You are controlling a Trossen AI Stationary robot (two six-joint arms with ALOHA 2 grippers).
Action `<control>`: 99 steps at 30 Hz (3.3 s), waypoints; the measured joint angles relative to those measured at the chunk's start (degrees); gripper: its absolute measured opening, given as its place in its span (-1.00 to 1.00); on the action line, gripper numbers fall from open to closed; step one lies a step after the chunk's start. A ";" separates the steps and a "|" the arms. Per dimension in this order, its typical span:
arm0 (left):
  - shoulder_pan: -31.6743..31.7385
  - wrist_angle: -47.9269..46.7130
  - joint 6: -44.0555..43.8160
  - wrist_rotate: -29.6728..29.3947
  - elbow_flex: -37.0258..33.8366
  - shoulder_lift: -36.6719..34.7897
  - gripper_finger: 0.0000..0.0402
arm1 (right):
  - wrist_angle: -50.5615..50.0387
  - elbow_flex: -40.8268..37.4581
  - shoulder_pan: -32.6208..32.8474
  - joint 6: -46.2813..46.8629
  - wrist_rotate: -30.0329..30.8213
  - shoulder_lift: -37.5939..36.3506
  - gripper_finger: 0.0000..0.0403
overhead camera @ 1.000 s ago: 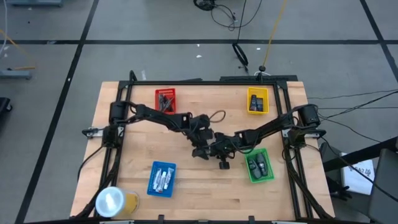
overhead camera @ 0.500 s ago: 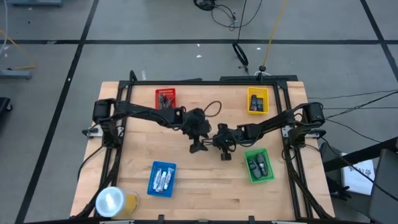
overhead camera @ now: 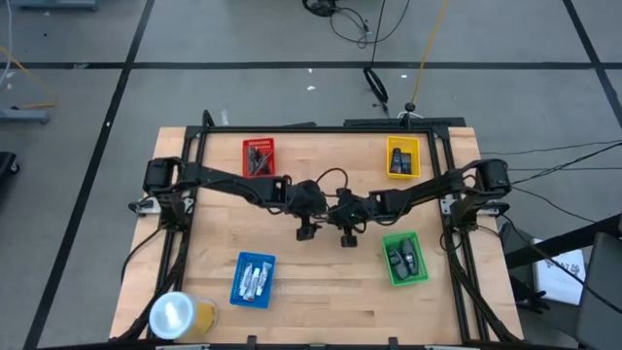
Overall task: Pick & Place Travel size toiletries
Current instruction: Put the black comb into orange basket
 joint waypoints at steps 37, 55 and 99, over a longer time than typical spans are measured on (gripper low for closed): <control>1.16 -0.24 1.04 -1.18 0.00 0.02 -0.97 | 0.94 2.03 0.42 -1.80 4.41 -2.15 -0.99; 3.80 -8.50 2.06 -11.28 -0.06 -8.74 -0.99 | -8.77 2.12 0.28 3.04 7.83 -8.66 0.22; 23.22 -3.93 -36.22 -23.88 -27.45 -24.17 -0.84 | -10.69 -4.26 0.02 4.43 17.50 -31.66 0.54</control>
